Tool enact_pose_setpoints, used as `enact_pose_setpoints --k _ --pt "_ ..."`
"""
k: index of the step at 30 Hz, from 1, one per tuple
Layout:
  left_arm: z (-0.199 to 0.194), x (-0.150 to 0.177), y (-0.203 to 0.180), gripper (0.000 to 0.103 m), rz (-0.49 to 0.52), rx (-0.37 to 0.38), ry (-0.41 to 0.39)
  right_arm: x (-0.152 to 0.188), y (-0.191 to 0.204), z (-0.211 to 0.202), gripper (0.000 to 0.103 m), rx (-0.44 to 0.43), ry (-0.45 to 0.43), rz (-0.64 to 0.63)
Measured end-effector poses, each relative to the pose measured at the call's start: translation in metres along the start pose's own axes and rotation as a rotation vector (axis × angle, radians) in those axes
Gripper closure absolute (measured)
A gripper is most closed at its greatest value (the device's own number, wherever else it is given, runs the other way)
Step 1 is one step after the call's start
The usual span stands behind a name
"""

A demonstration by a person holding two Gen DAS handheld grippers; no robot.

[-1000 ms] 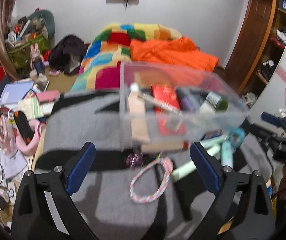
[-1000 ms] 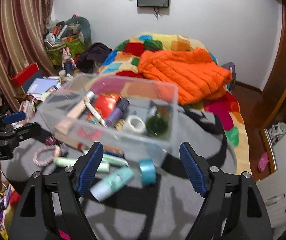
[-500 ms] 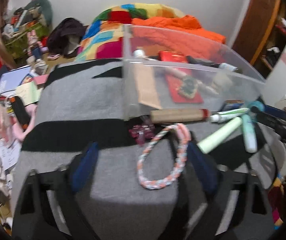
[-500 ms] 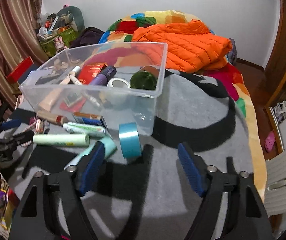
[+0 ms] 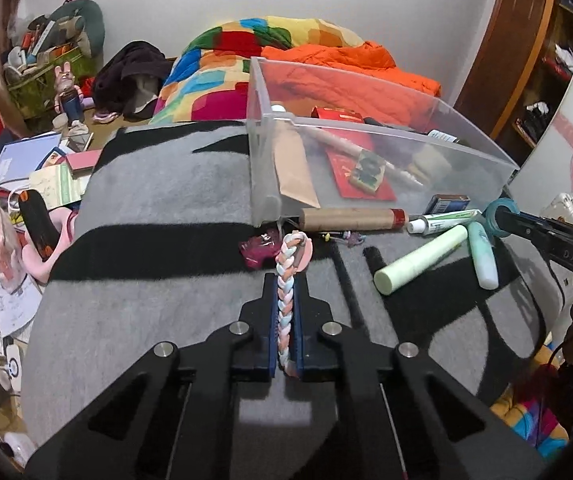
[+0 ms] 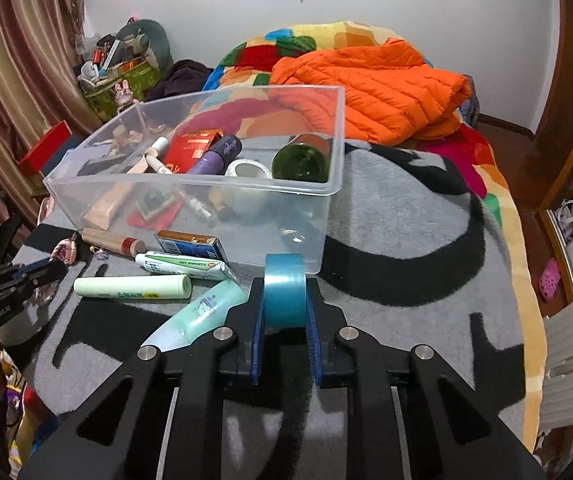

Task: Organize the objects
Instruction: 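Grasp the braided rope toy with the left tool while the right tool grasps the blue tape roll, then carry the rope toy and tape roll into the clear bin and open both tools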

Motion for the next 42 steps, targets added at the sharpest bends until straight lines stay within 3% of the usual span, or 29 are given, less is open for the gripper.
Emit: enact_pose_setpoints --k 7,20,24,33,42 --pt "-0.028 -0.004 -0.006 0.098 0.0 0.013 -0.06 -0.004 0.001 -0.024 0.087 -0.01 -0.054 -0.003" --pt "-0.063 -0.06 -0.03 0.098 0.022 0.066 -0.206 -0.048 0.03 -0.053 0.087 -0.049 -0.18 -0.058" --pt "-0.06 -0.079 -0.034 0.098 0.008 0.116 -0.207 -0.064 0.037 -0.05 0.087 -0.026 -0.21 -0.082" --pt "-0.038 -0.113 -0.044 0.098 0.038 0.097 -0.187 -0.09 0.04 -0.024 0.087 -0.04 -0.205 -0.068" --pt "-0.001 -0.127 -0.047 0.098 0.043 0.045 -0.131 -0.087 0.052 0.016 0.087 -0.099 -0.106 -0.078"
Point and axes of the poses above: each gripper's, at about its wrist camera, not at the fingertips, and z roughly the way its jaws point, y to its left, x to its underside, the point moved 5 cm from there along z, roughly the way its jaws point
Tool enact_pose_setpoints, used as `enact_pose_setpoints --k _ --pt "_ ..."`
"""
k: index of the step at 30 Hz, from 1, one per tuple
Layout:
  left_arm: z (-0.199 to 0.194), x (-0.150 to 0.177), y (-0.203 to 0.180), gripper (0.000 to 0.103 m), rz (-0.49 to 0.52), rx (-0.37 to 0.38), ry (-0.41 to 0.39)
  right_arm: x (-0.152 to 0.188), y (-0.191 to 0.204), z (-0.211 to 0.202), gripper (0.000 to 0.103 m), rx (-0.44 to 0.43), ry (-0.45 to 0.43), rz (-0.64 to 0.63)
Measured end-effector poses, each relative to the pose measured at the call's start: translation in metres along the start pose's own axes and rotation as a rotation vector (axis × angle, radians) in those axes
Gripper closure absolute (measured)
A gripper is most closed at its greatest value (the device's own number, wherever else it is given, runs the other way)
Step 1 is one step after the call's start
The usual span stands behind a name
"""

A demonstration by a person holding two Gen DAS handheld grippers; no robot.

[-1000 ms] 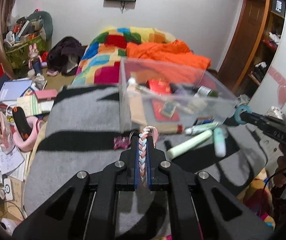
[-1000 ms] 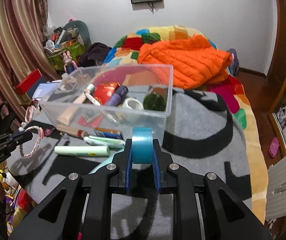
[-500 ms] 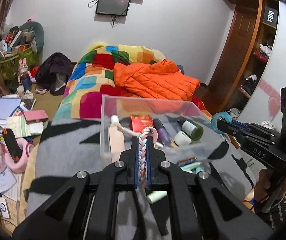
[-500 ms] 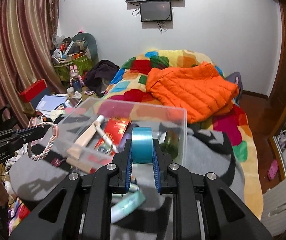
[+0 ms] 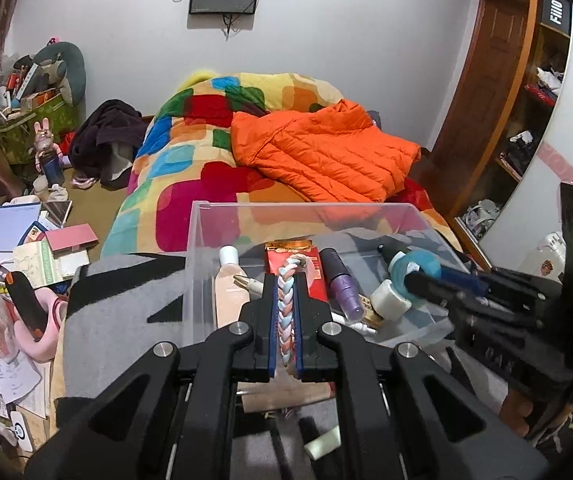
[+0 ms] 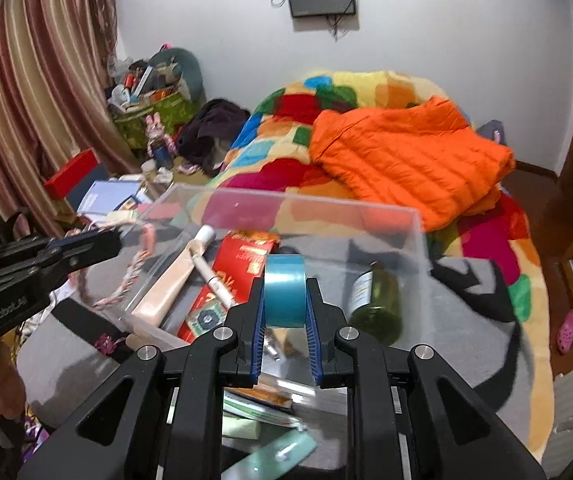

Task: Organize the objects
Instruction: 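Carry the rope toy and tape roll into the clear bin and open both tools, then grasp the pale-green tube with the left tool while the right tool grasps the mint bottle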

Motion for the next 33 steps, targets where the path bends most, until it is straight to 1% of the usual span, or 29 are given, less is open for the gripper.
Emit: enact_pose_setpoints --k 3,5,8,10,11,13,14,16,17,18,19,21,22,24,25,27,30,33 --pt "0.012 0.002 0.0 0.097 -0.002 -0.004 0.028 0.002 0.003 0.005 0.087 -0.001 0.013 -0.006" --pt "0.015 0.005 -0.001 0.097 0.006 -0.015 0.031 0.003 0.004 0.006 0.087 -0.003 0.022 -0.007" --pt "0.016 0.008 -0.003 0.093 0.017 -0.016 0.038 0.003 0.002 0.008 0.086 0.004 0.038 -0.006" --pt "0.014 0.009 -0.005 0.083 0.019 -0.02 0.034 0.004 0.0 0.008 0.086 0.004 0.046 0.001" --pt "0.012 0.009 -0.005 0.081 0.019 -0.018 0.031 0.004 -0.001 0.007 0.085 0.005 0.047 0.003" --pt "0.006 0.009 -0.006 0.069 0.019 -0.017 0.022 0.005 -0.002 0.002 0.08 0.015 0.04 0.004" --pt "0.003 0.009 -0.007 0.066 0.019 -0.017 0.016 0.005 -0.002 0.0 0.077 0.021 0.036 0.001" --pt "-0.007 0.008 -0.008 0.054 0.022 -0.02 -0.008 0.006 -0.002 -0.008 0.071 0.04 0.02 -0.013" --pt "-0.011 0.008 -0.008 0.051 0.024 -0.023 -0.018 0.007 -0.001 -0.012 0.067 0.05 0.012 -0.021" --pt "-0.018 0.008 -0.009 0.045 0.026 -0.026 -0.035 0.009 0.0 -0.017 0.062 0.058 0.001 -0.028" --pt "-0.022 0.008 -0.009 0.039 0.026 -0.027 -0.045 0.009 0.001 -0.021 0.059 0.064 -0.007 -0.032" --pt "-0.033 0.01 -0.008 0.03 0.026 -0.035 -0.066 0.013 0.002 -0.03 0.051 0.076 -0.023 -0.041" --pt "-0.037 0.01 -0.008 0.026 0.026 -0.037 -0.074 0.015 0.003 -0.034 0.049 0.083 -0.031 -0.044" --pt "-0.046 0.013 -0.008 0.02 0.024 -0.031 -0.086 0.02 0.004 -0.044 0.042 0.09 -0.041 -0.047" --pt "-0.05 0.016 -0.007 0.017 0.021 -0.024 -0.09 0.022 0.004 -0.048 0.041 0.092 -0.045 -0.046" --pt "-0.056 0.021 -0.005 0.015 0.019 -0.024 -0.094 0.029 0.003 -0.057 0.038 0.099 -0.05 -0.049" --pt "-0.059 0.031 0.0 0.015 0.012 -0.034 -0.088 0.04 0.003 -0.064 0.036 0.1 -0.043 -0.044" --pt "-0.053 0.052 0.002 0.015 -0.002 -0.02 -0.042 0.053 0.004 -0.066 0.036 0.083 -0.018 -0.028"
Point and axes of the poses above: each gripper's, at about its wrist camera, not at the fingertips, and z roughly the way its jaws point, y to its left, x to its underside, the point moved 5 cm from there along z, roughly the way its jaws point
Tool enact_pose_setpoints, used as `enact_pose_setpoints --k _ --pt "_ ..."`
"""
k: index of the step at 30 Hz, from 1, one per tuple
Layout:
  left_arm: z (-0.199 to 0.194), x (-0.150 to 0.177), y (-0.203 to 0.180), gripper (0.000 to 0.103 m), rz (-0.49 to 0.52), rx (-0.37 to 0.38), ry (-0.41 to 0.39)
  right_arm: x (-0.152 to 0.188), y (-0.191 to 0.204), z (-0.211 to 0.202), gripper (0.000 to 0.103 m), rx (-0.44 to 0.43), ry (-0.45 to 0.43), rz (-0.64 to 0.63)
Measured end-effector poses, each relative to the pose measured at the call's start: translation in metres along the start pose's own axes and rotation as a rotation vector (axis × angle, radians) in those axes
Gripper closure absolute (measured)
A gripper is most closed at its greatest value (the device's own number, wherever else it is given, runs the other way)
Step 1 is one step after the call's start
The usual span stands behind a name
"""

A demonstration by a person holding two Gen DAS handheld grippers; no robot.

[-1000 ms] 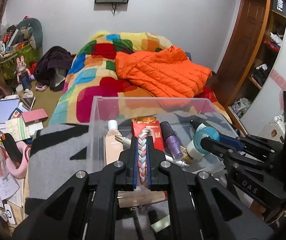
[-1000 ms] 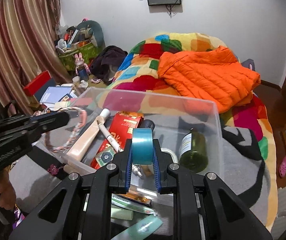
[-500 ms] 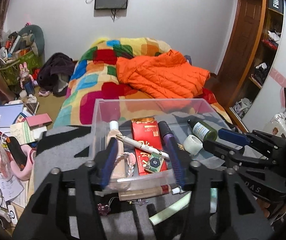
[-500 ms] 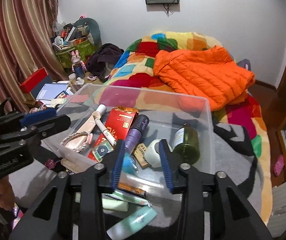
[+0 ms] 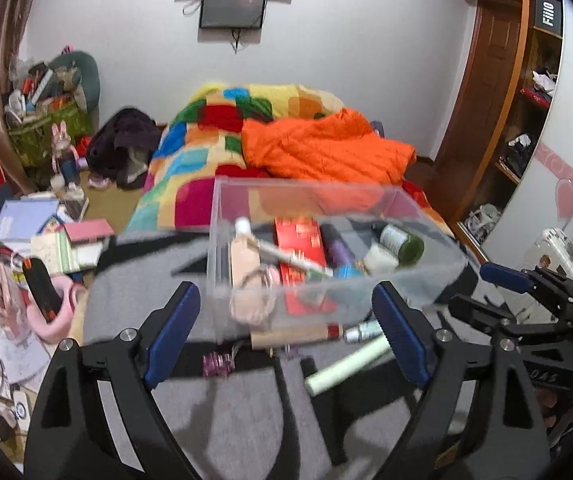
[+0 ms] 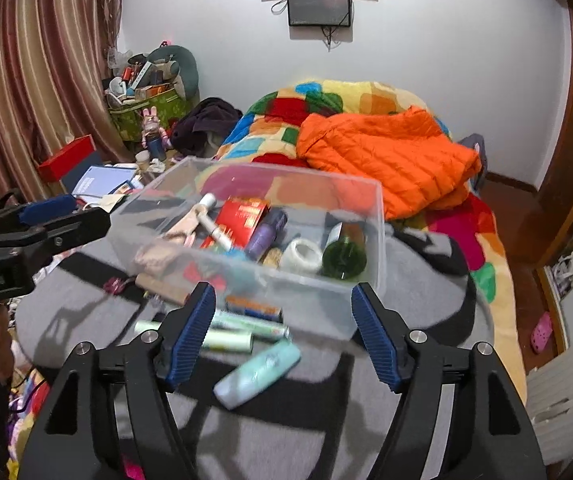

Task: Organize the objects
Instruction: 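Grasp the pale-green tube with the left tool while the right tool grasps the mint bottle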

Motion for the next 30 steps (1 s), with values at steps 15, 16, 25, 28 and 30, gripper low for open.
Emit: enact_pose_setpoints --k 15,16,25,28,30 --pt "0.075 0.06 -0.022 0.016 0.047 0.063 0.259 0.051 0.001 0.056 0.044 -0.07 0.186 0.079" --pt "0.076 0.061 -0.023 0.019 0.038 0.079 0.264 0.051 0.0 0.055 0.045 -0.072 0.176 0.081" --pt "0.057 0.072 -0.038 0.073 0.058 0.185 0.253 0.061 -0.012 0.044 0.079 -0.047 0.172 0.048" --pt "0.046 0.081 -0.046 0.074 0.089 0.227 0.263 0.066 -0.013 0.036 0.082 -0.046 0.175 0.031" --pt "0.039 0.084 -0.052 0.074 0.108 0.254 0.271 0.069 -0.015 0.031 0.082 -0.042 0.177 0.019"
Point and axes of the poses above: each gripper's, at about its wrist camera, not at the fingertips, and z roughly the way its jaws point, y to its left, x to its underside, the point moved 5 cm from there along z, roughly the way its jaws point
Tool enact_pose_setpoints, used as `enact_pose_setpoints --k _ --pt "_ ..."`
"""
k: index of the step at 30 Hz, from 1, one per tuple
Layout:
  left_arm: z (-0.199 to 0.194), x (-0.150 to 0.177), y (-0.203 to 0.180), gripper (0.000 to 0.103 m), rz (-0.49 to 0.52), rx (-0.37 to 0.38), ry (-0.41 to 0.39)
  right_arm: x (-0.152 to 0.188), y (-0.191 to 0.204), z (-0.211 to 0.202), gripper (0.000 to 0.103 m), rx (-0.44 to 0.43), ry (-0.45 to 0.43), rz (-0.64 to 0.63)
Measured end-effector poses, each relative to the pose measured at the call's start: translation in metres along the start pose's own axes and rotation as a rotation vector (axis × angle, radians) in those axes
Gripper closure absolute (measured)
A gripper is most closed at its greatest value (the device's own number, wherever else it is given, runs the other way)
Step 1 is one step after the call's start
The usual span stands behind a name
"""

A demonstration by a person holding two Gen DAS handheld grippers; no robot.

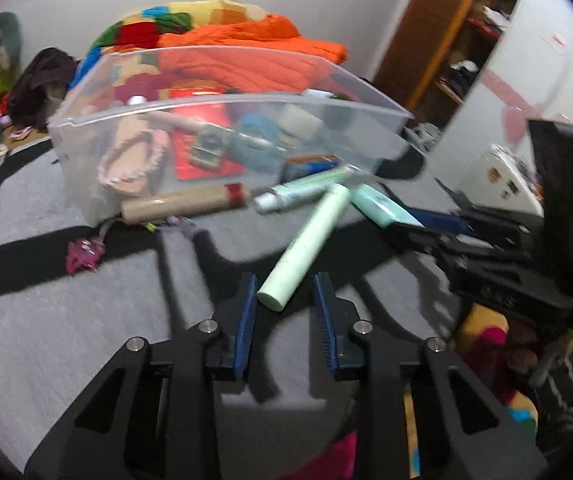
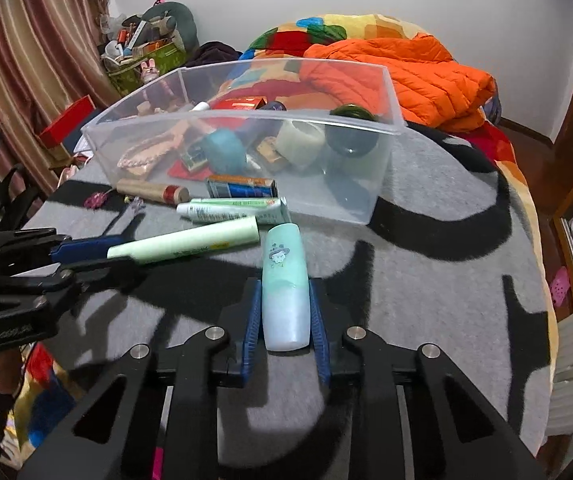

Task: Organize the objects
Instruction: 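Grasp the pale-green tube with the left tool while the right tool grasps the mint bottle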

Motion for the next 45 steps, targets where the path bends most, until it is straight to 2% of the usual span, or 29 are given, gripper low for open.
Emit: enact_pose_setpoints --k 5,8,12,17,21,26,30,33,38,41,45 --pt "0.002 -0.011 0.007 0.074 -0.011 -0.057 0.003 -0.003 -0.004 0.001 0.081 0.021 0.012 -0.007" --pt "0.011 -0.018 0.008 0.074 -0.012 -0.05 0.025 -0.007 -0.005 0.005 0.077 0.02 0.016 -0.002" --pt "0.023 -0.024 -0.002 0.069 0.04 -0.066 0.041 -0.009 -0.003 0.008 0.073 0.031 0.01 -0.005" --pt "0.032 -0.028 -0.016 0.07 0.102 -0.06 0.046 -0.008 0.0 0.009 0.073 0.054 -0.01 -0.029" --pt "0.03 -0.02 -0.031 0.072 0.13 -0.017 0.038 -0.005 0.002 0.005 0.078 0.055 -0.024 -0.033" --pt "0.036 -0.018 -0.045 0.073 0.199 -0.063 0.018 -0.002 0.003 0.004 0.08 0.054 -0.035 -0.023" --pt "0.044 -0.025 -0.047 0.076 0.19 -0.068 0.001 -0.001 0.001 0.002 0.08 0.045 -0.034 0.001" --pt "0.042 -0.021 -0.05 0.088 0.2 -0.061 -0.007 0.001 -0.003 -0.002 0.08 0.024 -0.032 0.018" --pt "0.025 -0.006 -0.047 0.088 0.17 -0.095 -0.039 0.004 -0.004 -0.013 0.08 0.017 -0.046 0.024" --pt "0.008 -0.002 -0.041 0.088 0.123 -0.117 -0.081 0.001 -0.003 -0.022 0.08 0.009 -0.068 0.025" --pt "-0.015 -0.004 -0.029 0.088 0.044 -0.111 -0.134 -0.012 0.001 -0.034 0.08 -0.008 -0.111 0.026"
Point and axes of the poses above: each gripper's, at about its wrist camera, not at the fingertips, and z roughly the way its jaws point, y to its left, x to its underside, the point moved 5 cm from there along z, roughly the way its jaws point
